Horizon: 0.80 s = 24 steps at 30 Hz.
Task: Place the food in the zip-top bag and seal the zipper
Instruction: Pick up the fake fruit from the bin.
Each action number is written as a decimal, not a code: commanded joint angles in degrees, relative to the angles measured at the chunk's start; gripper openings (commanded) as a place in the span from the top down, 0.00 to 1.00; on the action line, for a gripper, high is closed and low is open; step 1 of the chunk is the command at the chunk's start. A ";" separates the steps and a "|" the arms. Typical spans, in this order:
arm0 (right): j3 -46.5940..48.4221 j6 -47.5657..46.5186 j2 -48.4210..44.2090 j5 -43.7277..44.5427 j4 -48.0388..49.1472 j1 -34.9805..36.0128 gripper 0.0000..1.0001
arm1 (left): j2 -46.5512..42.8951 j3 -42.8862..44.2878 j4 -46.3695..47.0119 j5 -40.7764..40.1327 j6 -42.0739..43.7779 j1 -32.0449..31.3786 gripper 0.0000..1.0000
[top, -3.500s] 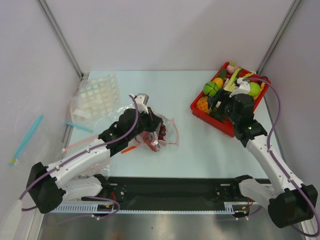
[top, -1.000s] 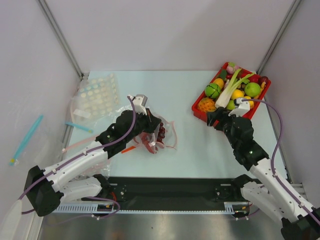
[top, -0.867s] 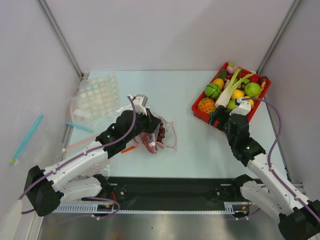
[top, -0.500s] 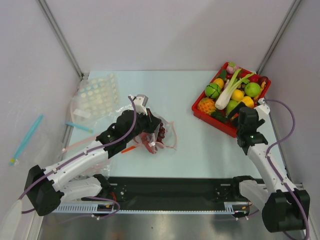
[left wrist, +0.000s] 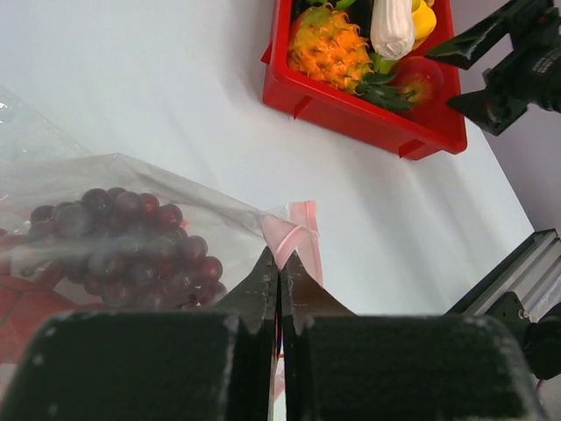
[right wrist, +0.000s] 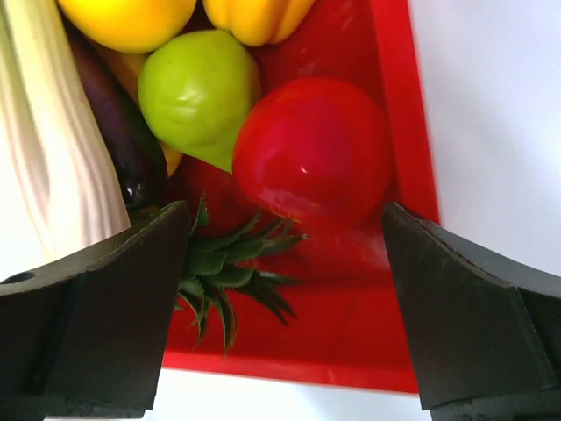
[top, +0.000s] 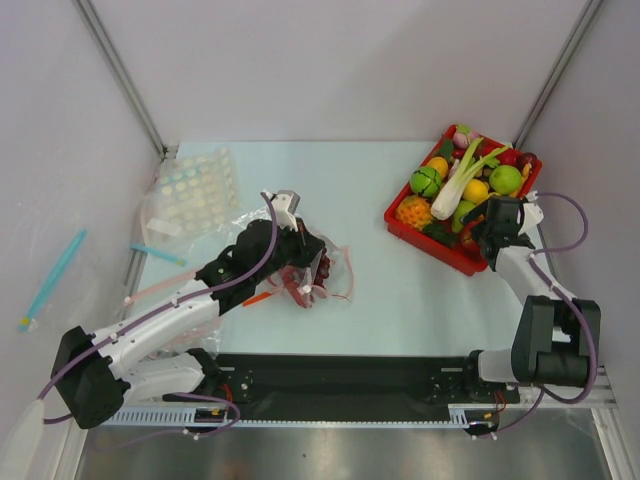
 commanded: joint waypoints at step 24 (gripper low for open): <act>3.09 2.54 5.07 1.17 4.85 -2.48 0.52 | -0.73 3.31 3.10 0.54 0.73 -0.14 1.00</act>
